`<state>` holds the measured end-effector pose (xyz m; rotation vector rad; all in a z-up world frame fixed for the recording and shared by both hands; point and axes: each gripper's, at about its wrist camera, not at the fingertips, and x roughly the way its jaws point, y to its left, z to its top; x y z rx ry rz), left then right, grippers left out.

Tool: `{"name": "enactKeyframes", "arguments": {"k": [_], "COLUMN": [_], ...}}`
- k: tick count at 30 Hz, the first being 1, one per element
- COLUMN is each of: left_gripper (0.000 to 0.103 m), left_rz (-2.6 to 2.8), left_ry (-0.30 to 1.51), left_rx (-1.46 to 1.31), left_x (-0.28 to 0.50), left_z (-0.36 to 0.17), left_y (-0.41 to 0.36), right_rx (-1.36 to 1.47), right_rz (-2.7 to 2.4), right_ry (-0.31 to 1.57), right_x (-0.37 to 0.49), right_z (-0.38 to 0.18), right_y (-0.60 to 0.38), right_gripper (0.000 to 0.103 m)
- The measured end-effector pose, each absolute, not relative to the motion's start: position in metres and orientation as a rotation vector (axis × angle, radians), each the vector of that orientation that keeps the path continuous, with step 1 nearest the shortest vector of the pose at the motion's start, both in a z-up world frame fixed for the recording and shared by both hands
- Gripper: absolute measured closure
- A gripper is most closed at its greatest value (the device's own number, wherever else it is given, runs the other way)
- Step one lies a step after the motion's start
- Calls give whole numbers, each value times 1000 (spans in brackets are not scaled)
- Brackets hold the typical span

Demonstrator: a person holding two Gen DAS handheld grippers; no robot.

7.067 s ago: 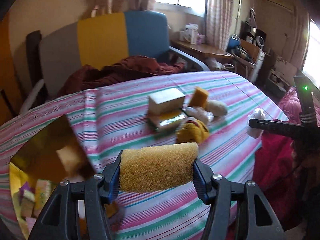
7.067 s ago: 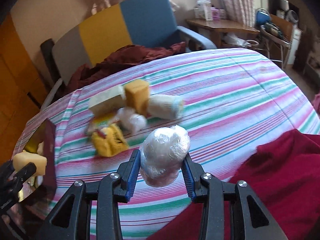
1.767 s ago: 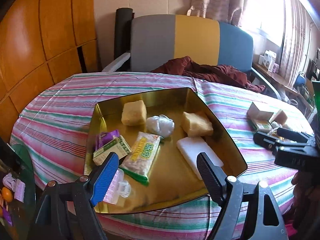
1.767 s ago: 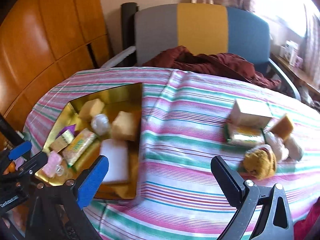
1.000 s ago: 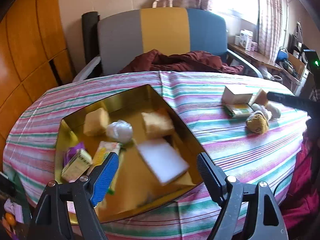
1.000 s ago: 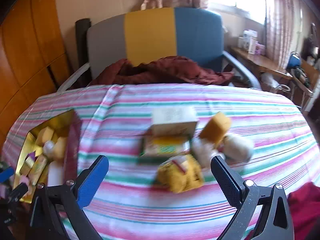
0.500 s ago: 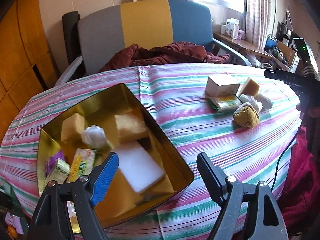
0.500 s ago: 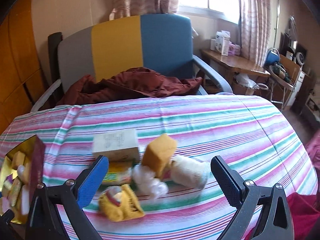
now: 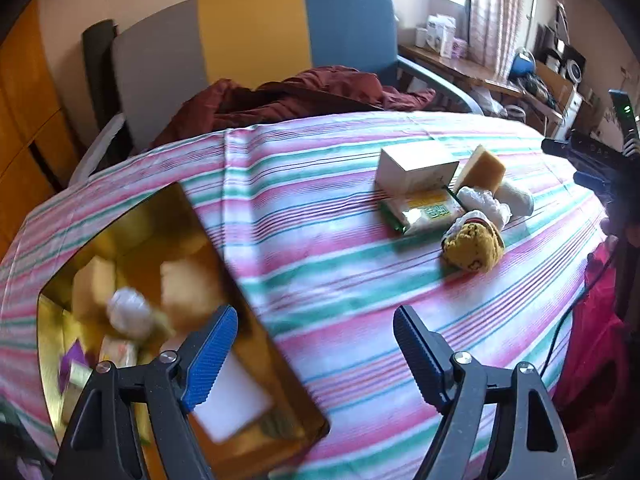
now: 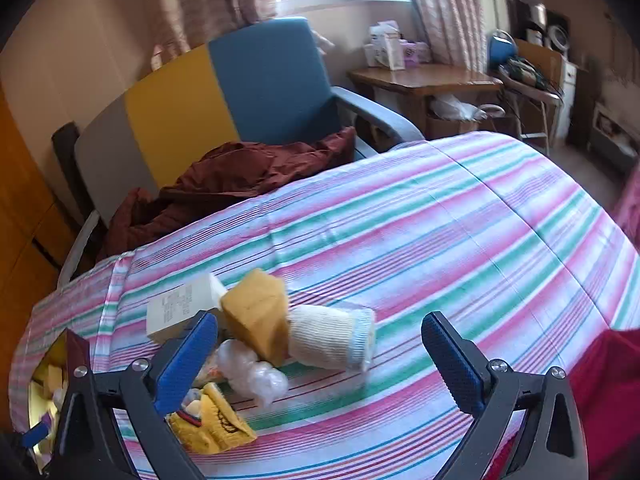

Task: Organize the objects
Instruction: 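Move both grippers from the gold tray back to the pile, then grasp the white printed box with the left gripper while the right grasps the knit sock roll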

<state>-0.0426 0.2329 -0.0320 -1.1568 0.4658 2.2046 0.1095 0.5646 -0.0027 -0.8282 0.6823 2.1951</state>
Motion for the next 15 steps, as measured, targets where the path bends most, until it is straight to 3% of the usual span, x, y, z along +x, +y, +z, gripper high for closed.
{"name": "enactKeyframes", "arguments": {"k": [15], "left_gripper": [13], "left_rz": [1940], "left_ry": [733], "left_rx": [-965], "left_x": [-94], "left_z": [-37], "left_y": [375], "right_rx": [-867], "right_rz": [2233], "right_ry": [709], "right_x": [105], "right_z": [-5], "right_y": [562], "right_gripper": [0]}}
